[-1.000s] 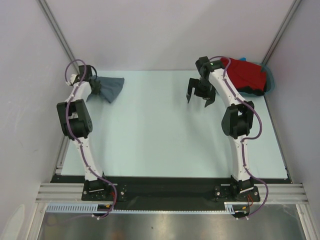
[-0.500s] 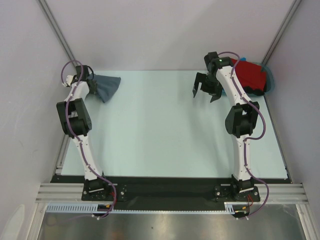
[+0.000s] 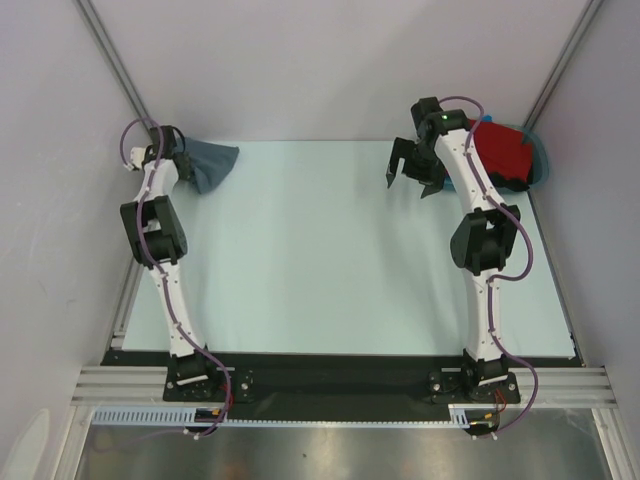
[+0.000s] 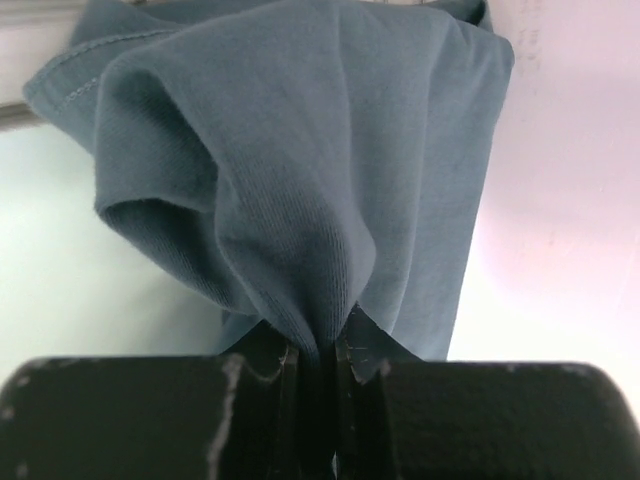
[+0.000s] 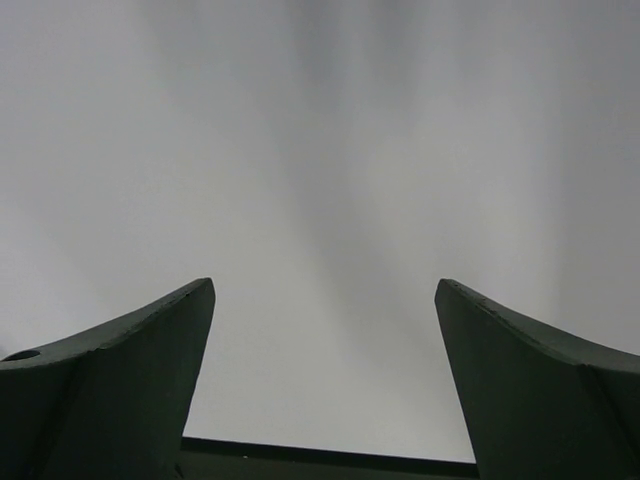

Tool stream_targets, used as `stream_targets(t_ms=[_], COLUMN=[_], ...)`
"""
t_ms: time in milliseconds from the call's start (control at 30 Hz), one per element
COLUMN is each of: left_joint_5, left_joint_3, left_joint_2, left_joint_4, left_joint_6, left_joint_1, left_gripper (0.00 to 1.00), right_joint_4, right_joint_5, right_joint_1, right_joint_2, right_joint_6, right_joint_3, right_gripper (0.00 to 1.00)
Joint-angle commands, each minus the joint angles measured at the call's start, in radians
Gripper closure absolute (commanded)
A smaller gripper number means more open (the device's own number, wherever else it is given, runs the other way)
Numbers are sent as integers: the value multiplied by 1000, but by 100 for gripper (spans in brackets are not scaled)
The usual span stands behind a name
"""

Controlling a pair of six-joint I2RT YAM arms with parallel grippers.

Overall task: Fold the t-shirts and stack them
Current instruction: Neatly place the folded tshirt to the corner

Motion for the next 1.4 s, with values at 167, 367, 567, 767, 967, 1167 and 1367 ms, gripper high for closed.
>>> stream_targets(t_ms=[167, 367, 567, 767, 967, 1167, 1367], left_joint_5=[-16, -76, -79, -65, -44, -56, -96], left_joint_3=[-31, -64, -99, -129, -119, -125, -220], left_joint_2=[-6, -23, -29, -32, -30, -55, -167], left_joint_4=[82, 64, 93, 155, 205, 173, 98], left_joint_6=[-211, -303, -323, -334, -262, -221, -205], left_joint_1=[-45, -84, -99, -101, -99, -98, -99], left_gripper=[100, 100, 100, 100, 0, 0, 0], right_joint_4=[-125, -125, -125, -125, -120, -115, -105], right_joint_5=[-14, -16, -17, -23, -28, -36, -48], right_joint_1=[-7, -12, -15, -16, -16, -16, -16], right_joint_2=[26, 26, 27, 27, 24, 27, 18], right_joint_6=[-8, -10, -11, -13, -11, -11, -10], right_joint_3=[63, 63, 60, 57, 54, 54, 36], right_gripper=[0, 0, 0, 0, 0, 0, 0])
